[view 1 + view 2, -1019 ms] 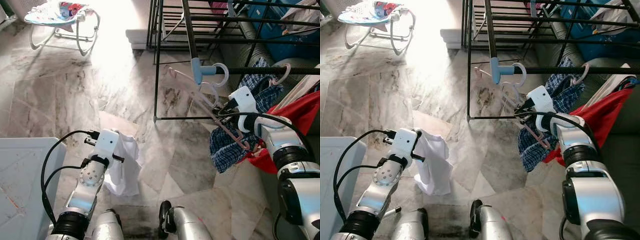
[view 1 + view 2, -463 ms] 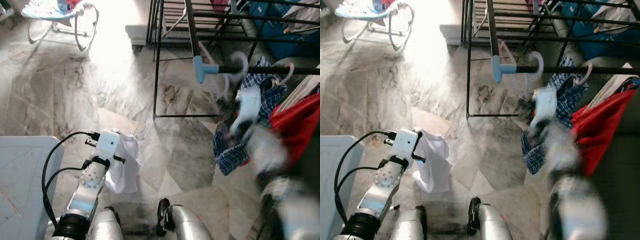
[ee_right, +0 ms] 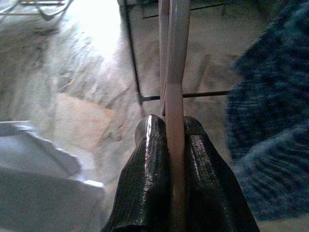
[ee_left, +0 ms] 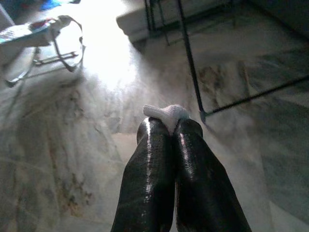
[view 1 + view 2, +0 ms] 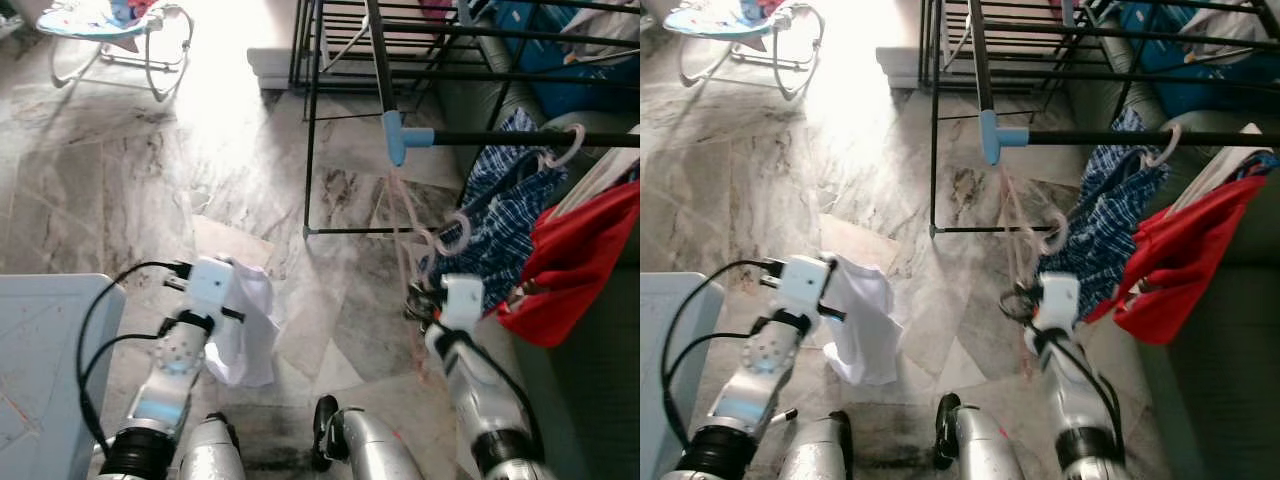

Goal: Hang hanger

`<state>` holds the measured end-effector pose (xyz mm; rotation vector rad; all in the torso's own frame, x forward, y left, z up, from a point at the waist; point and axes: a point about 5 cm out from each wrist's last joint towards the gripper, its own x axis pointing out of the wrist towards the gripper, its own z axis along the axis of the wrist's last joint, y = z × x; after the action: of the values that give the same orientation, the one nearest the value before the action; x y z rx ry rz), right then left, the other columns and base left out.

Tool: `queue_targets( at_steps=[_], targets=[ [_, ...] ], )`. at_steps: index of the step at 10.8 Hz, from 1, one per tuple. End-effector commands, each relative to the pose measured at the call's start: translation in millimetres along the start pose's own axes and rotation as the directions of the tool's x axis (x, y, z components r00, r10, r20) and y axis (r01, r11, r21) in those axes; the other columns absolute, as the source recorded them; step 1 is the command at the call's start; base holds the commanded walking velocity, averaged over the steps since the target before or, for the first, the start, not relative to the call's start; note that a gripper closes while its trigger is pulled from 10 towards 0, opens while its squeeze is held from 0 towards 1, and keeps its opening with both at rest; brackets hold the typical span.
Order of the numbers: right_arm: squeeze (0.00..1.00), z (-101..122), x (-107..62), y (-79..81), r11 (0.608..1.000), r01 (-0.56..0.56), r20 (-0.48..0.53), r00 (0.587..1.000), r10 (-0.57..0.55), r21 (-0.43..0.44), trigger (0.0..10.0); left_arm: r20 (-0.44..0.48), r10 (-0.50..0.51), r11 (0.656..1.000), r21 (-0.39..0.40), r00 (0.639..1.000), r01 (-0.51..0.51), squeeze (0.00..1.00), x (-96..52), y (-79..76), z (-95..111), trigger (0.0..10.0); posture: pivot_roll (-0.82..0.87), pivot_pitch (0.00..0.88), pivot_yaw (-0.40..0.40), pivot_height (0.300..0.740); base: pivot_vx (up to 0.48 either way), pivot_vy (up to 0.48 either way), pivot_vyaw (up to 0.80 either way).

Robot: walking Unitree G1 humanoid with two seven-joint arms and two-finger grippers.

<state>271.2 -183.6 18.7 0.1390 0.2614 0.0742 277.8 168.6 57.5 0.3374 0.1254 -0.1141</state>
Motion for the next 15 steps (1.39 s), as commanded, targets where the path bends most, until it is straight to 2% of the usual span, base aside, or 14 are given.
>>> queue_targets(
  at_steps=[1, 3, 4, 5, 7, 8, 9, 10, 11, 12, 13, 15],
  targets=[
    [0.00, 7.6, -0.7, -7.7, 0.999, 0.029, 0.021, 0.999, -0.029, -0.018, 10.0, 0.028, 0.013, 1.000, -0.006, 1.000, -0.013, 0.00, -3.2, 2.5, 2.1, 10.0, 0.02, 0.190, -0.119, 0.740, 0.000, 0.000, 0.00],
    [0.00, 22.5, 4.2, -19.9, 0.997, 0.005, 0.051, 0.999, -0.009, 0.077, 10.0, 0.007, 0.004, 1.000, -0.002, 1.000, -0.004, 0.00, -8.0, 3.5, -6.6, 10.0, 0.02, 0.152, -0.079, 0.740, 0.000, 0.000, 0.00],
    [0.00, 24.5, 6.7, -24.7, 0.999, -0.006, 0.015, 1.000, 0.005, 0.048, 10.0, -0.002, -0.004, 1.000, 0.014, 1.000, 0.004, 0.00, -6.2, 3.7, -8.2, 10.0, 0.01, 0.138, -0.073, 0.740, 0.000, 0.000, 0.00],
    [0.00, 10.2, 7.7, -22.8, 0.999, -0.041, -0.098, 0.994, 0.042, 0.013, 10.0, -0.028, 0.000, 1.000, 0.010, 1.000, 0.000, 0.00, -2.9, 4.0, -13.6, 10.0, -0.01, 0.111, -0.057, 0.740, 0.000, 0.000, 0.00],
    [0.00, 2.2, 6.6, -3.7, 0.992, -0.129, -0.117, 0.985, 0.130, 0.015, 10.0, -0.012, -0.023, 0.999, 0.028, 1.000, 0.023, 0.00, 1.8, 2.2, -9.5, 10.0, 0.00, 0.085, -0.048, 0.740, -0.264, 0.000, 0.00],
    [0.00, -0.7, 10.2, 2.2, 0.993, -0.082, -0.119, 0.989, 0.092, 0.084, 10.0, 0.003, -0.016, 0.998, 0.056, 1.000, 0.016, 0.00, 4.9, 5.8, -4.8, 10.0, 0.02, 0.065, -0.047, 0.740, -0.251, 0.000, 0.00],
    [0.00, -2.2, 16.4, 5.1, 0.975, -0.004, -0.117, 0.993, 0.031, 0.222, 10.0, 0.032, -0.002, 0.997, 0.075, 0.999, 0.000, 0.00, 9.5, 8.4, 2.3, 10.0, 0.04, 0.039, -0.050, 0.740, -0.255, 0.000, 0.00],
    [0.00, 1.7, 17.2, -0.3, 0.956, 0.083, -0.077, 0.995, -0.064, 0.281, 10.0, 0.037, 0.028, 0.997, 0.067, 0.999, -0.031, 0.00, 11.1, 12.5, 4.5, 10.0, 0.04, 0.036, -0.046, 0.740, -0.255, 0.000, 0.00],
    [0.00, 7.8, 11.1, -12.6, 0.961, 0.160, -0.004, 0.987, -0.163, 0.227, 10.0, 0.035, 0.044, 0.998, 0.053, 0.998, -0.045, 0.00, 9.1, 13.9, 4.0, 10.0, 0.03, 0.033, -0.042, 0.740, -0.289, 0.000, 0.00],
    [0.00, 15.4, 6.7, -16.5, 0.974, 0.161, 0.070, 0.982, -0.173, 0.158, 10.0, 0.025, 0.025, 0.998, 0.058, 0.999, -0.026, 0.00, 5.6, 9.9, 0.5, 10.0, 0.03, 0.043, -0.043, 0.740, -0.311, 0.000, 0.00],
    [0.00, 18.5, 6.1, -15.7, 0.983, 0.145, 0.083, 0.984, -0.155, 0.116, 10.0, 0.019, -0.007, 0.997, 0.077, 1.000, 0.006, 0.00, 2.5, 4.8, -3.0, 10.0, 0.03, 0.050, -0.044, 0.740, -0.292, 0.000, 0.00],
    [0.00, 23.7, 7.3, -16.1, 0.989, 0.128, 0.091, 0.987, -0.134, 0.067, 10.0, 0.019, 0.010, 0.998, 0.064, 1.000, -0.011, 0.00, 1.1, 4.0, -2.8, 10.0, 0.02, 0.058, -0.056, 0.740, -0.289, 0.000, 0.00]
  ],
)
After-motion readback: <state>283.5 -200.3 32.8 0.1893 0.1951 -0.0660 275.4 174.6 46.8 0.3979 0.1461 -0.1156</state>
